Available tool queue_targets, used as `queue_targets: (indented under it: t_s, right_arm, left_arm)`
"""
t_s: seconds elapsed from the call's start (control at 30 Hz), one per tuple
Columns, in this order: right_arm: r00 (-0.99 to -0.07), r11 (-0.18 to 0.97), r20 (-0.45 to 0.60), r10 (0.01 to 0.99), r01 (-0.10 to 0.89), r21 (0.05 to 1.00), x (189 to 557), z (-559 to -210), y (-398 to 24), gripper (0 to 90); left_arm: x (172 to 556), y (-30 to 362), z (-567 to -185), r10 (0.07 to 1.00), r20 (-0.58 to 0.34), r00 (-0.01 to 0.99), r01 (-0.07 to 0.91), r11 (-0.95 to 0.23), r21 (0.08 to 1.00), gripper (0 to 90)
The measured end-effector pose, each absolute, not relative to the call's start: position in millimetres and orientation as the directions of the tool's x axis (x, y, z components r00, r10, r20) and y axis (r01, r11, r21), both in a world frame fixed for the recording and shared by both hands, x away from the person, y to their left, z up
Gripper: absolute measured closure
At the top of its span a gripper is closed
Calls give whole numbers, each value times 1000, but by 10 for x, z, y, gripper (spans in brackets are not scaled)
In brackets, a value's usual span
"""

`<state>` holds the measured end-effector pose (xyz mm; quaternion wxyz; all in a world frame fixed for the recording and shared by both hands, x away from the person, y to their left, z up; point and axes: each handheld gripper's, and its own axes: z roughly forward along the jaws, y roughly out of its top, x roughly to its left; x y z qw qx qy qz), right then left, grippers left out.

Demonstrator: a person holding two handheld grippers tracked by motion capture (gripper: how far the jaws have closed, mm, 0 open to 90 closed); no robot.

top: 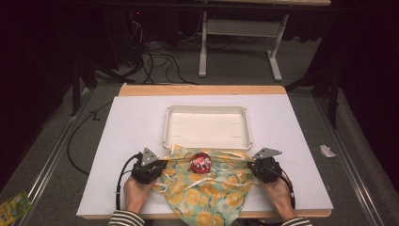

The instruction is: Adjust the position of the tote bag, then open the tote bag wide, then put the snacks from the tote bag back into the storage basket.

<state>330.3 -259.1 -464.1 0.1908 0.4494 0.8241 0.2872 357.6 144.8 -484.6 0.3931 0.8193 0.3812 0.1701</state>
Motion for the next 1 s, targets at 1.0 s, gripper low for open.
queue_targets:
  t_s: [1.0]
  right_arm:
    - [-601, 307, 87, 794, 521, 797, 3153, -4374, -2540, 569]
  left_arm:
    - [3351, 1446, -4678, 686, -93, 721, 422, -328, 845, 423]
